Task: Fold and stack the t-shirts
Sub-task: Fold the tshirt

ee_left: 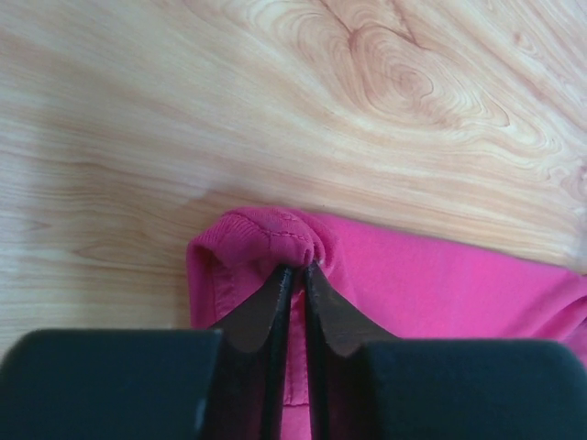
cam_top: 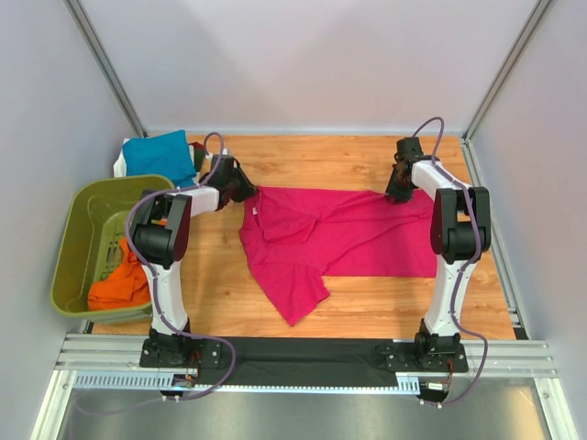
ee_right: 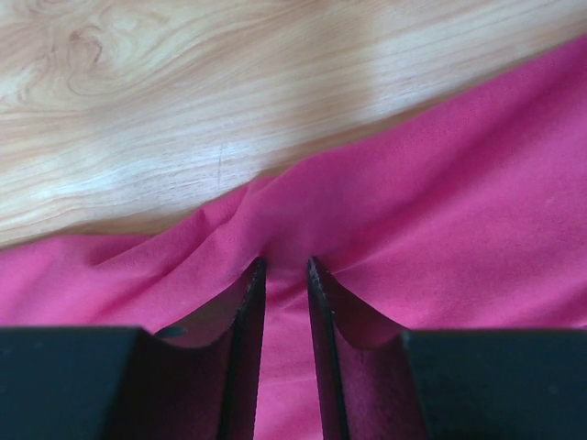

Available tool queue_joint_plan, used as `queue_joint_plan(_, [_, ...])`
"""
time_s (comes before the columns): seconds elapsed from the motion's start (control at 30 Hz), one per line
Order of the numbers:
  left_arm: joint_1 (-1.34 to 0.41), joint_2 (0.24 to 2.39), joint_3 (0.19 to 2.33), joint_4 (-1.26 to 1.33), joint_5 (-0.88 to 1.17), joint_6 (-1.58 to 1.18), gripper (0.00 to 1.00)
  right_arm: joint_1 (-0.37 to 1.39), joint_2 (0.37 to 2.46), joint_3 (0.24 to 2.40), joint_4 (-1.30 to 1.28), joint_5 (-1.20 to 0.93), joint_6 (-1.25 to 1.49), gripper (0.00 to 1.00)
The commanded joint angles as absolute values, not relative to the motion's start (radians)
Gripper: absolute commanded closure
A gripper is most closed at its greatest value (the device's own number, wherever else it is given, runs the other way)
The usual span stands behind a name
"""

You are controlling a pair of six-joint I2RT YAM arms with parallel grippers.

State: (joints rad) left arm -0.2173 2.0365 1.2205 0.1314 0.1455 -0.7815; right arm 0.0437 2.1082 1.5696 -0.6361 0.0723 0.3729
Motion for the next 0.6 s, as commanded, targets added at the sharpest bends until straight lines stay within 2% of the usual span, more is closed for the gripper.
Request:
queue_joint_plan(0.0, [-0.216,2.054,1.235,0.196,0.163,-0.790,0.85,0.048,2.118,1.562,-0.640,0.098,0.365,0.73])
queue_joint_plan(0.07, [-0.216,2.045,1.227,0.196,0.153,-0.793,0.95,0.046,2.117,1.565,-0.641,0.100,0.364,0.73])
queue_joint_plan(0.17, [-0.215,2.008,1.210,0.195,0.132,-0.792,1.00,0.046,2.114,1.569,-0.643,0.100,0.364,0.73])
queue_joint_plan(0.57, [-0.215,1.864,1.169,0.094,0.048,-0.818,1.00,0.046,2.115,1.571,-0.640,0.095,0.371,0.73])
